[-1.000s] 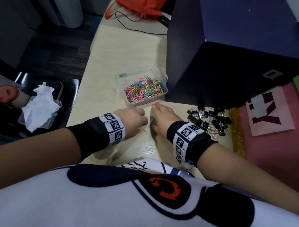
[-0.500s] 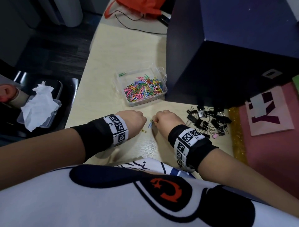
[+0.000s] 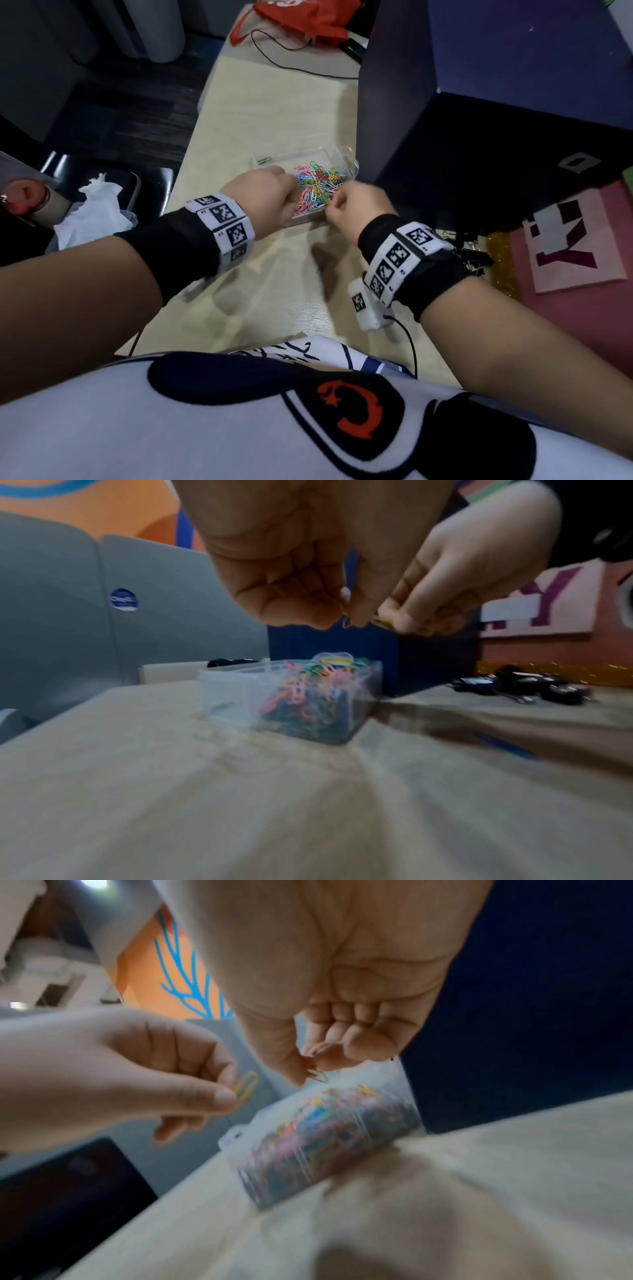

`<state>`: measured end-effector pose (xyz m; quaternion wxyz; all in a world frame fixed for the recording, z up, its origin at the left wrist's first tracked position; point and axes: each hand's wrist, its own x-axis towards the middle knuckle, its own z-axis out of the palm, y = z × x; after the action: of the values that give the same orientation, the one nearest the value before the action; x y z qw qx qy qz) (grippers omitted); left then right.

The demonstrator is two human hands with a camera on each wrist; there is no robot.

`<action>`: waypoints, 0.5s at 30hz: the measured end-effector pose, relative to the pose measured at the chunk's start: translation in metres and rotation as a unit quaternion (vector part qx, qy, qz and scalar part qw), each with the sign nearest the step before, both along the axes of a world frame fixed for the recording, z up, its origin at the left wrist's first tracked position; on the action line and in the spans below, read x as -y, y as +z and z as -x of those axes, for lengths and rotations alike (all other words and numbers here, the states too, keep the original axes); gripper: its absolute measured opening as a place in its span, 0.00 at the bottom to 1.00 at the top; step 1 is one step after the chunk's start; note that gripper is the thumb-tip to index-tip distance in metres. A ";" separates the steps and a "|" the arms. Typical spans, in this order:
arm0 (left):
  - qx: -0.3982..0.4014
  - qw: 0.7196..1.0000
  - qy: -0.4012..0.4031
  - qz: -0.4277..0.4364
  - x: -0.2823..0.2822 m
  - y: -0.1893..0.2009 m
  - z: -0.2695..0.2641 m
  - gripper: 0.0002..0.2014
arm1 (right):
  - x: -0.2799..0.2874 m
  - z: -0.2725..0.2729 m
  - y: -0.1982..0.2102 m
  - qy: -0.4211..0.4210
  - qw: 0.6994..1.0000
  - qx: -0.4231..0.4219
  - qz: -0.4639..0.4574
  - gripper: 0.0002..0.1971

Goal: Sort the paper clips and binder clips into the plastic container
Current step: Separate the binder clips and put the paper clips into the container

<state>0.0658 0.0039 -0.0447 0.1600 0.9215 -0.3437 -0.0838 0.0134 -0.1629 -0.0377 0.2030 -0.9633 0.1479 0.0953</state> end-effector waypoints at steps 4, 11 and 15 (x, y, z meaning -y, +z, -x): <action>0.007 1.000 0.024 -0.014 0.000 0.002 -0.012 0.11 | 0.004 -0.010 0.011 -0.017 0.999 0.024 -0.042 0.08; 0.005 0.998 -0.004 -0.065 -0.006 -0.015 0.005 0.11 | -0.004 0.029 -0.028 0.125 0.984 -0.121 0.035 0.11; 0.008 0.995 -0.022 -0.102 -0.004 -0.019 0.010 0.13 | -0.011 0.045 -0.039 0.205 0.966 -0.141 0.072 0.15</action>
<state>0.0559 0.0077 -0.0633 0.0610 0.9258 -0.3549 -0.1146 -0.0320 -0.1516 -0.0767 0.0862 -0.9619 -0.0193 0.2589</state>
